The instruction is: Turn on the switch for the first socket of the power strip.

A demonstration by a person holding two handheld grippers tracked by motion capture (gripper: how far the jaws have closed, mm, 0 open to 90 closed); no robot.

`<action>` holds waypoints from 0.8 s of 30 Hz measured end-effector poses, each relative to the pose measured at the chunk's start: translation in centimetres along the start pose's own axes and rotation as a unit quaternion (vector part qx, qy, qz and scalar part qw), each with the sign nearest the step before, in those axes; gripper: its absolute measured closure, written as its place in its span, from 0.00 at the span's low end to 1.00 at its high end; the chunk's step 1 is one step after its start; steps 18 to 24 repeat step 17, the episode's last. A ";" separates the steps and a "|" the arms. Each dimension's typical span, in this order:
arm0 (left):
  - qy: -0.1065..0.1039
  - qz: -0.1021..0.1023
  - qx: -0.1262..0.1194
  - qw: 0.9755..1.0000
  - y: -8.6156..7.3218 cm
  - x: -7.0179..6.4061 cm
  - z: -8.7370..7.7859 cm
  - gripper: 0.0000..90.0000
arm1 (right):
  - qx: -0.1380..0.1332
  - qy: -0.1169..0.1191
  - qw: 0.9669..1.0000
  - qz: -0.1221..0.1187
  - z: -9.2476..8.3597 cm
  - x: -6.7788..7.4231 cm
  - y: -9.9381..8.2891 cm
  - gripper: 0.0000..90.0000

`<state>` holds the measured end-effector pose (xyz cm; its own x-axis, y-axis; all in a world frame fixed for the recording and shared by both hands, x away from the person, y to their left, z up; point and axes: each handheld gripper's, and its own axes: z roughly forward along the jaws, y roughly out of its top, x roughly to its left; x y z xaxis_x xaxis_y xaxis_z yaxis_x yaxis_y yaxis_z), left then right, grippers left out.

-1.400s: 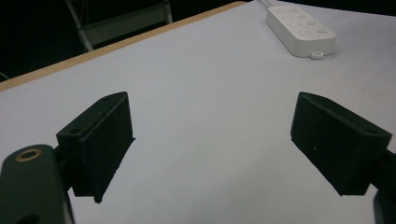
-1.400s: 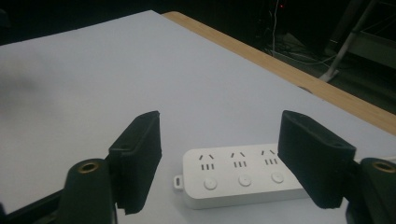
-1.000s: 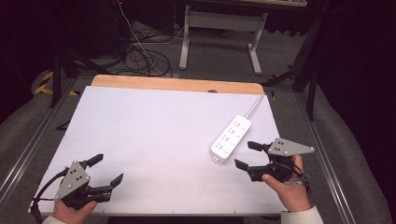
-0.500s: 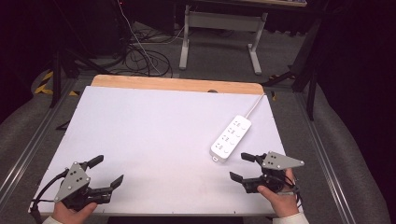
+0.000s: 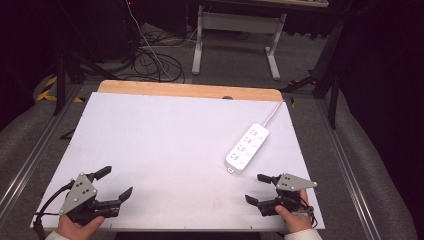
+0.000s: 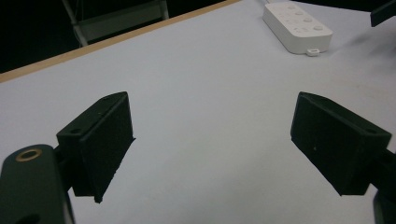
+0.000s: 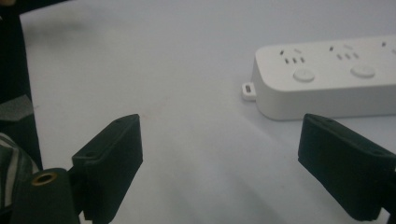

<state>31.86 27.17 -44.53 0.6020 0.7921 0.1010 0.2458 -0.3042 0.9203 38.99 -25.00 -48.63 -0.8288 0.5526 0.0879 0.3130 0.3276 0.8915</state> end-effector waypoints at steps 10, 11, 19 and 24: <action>0.001 -0.010 -0.005 1.000 -0.3 0.4 0.3 0.15 | 0.040 -0.007 0.999 0.006 0.6 -0.2 -0.3 0.16; 0.002 -0.006 -0.004 1.000 -0.3 0.4 0.3 0.15 | 0.043 -0.012 0.999 0.001 0.6 -0.2 -0.3 0.16; 0.011 -0.003 -0.014 1.000 -0.7 0.4 0.6 0.15 | 0.039 -0.032 0.999 -0.020 0.3 -0.2 -0.2 0.14; 0.011 -0.003 -0.014 1.000 -0.7 0.4 0.6 0.15 | 0.039 -0.032 0.999 -0.020 0.3 -0.2 -0.2 0.14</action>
